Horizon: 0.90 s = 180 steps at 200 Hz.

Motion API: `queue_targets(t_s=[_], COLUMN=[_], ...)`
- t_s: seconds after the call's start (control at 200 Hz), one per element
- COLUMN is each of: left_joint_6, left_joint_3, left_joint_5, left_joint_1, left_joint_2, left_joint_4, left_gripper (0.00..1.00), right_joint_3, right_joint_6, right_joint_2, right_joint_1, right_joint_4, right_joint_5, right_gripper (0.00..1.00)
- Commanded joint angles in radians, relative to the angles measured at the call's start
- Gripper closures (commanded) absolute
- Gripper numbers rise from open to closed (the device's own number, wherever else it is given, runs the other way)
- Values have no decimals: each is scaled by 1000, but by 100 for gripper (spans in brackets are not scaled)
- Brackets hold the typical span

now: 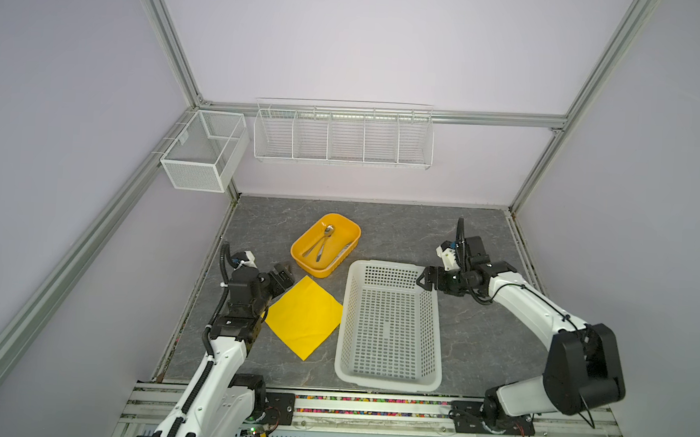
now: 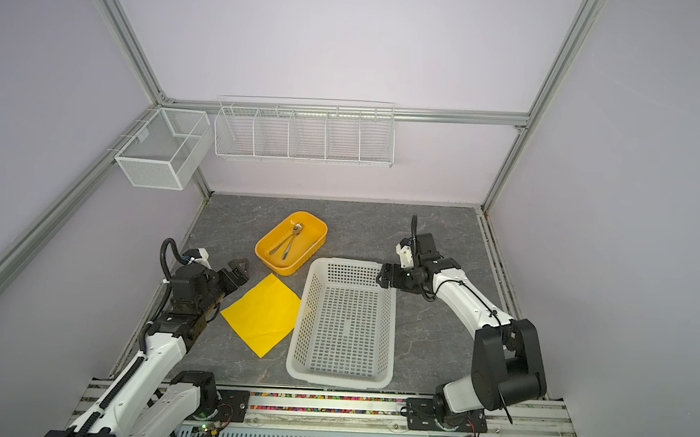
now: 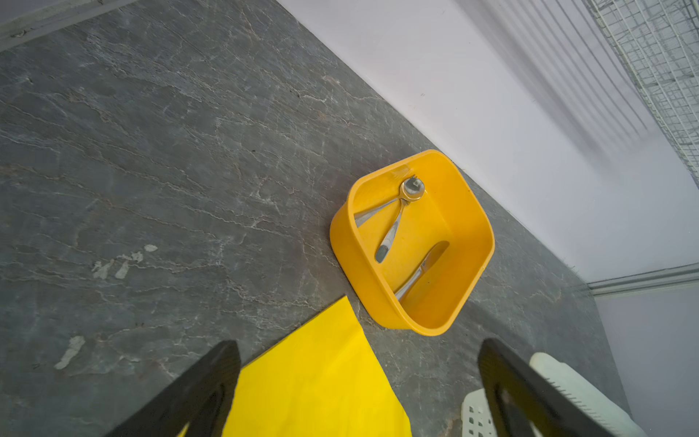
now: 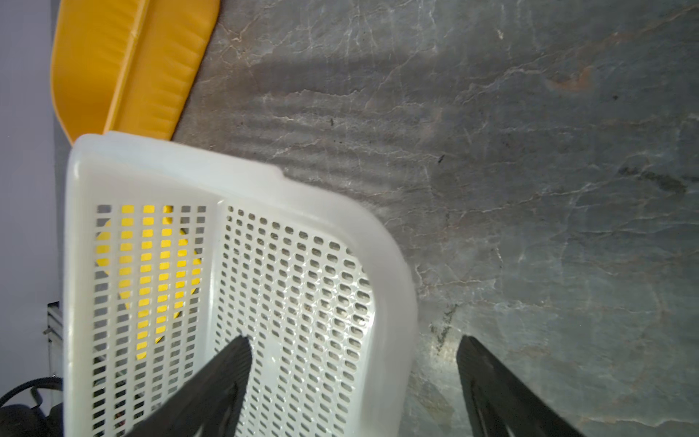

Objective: Place the utensils on the paper napkin and roll it up
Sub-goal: 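Push the white basket away with the right gripper while the left moves over the napkin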

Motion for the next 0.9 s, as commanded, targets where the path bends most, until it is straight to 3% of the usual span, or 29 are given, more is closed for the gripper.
queue_targets(t_s=[0.0,0.25,0.35,0.5,0.63,0.74,0.895], left_joint_6=[-18,-12,-29,-63,-75,-71,-56], left_joint_3=[-15,-2,-11,-27,-28,-41,-51], left_joint_5=[50,114,137,153,156,133,103], left_joint_1=[3,4,4,3,2,2,2], left_joint_2=[-8,-20,-32,-59,-109,-149,-177], left_joint_4=[-19,-62,-70,-84,-123,-146,-147], left_gripper=[1,1,1,1,1,1,1], right_joint_3=[81,344,475,676,902,975,810], right_joint_6=[-15,-112,-153,-224,-240,-214,-189], right_joint_2=[80,310,414,572,682,639,403], right_joint_1=[-3,-78,-158,-223,-238,-231,-163], right_joint_4=[-62,-127,-146,-174,-306,-363,-284], right_joint_5=[124,236,285,263,254,223,219], right_gripper=[12,12,11,12,12,12,12])
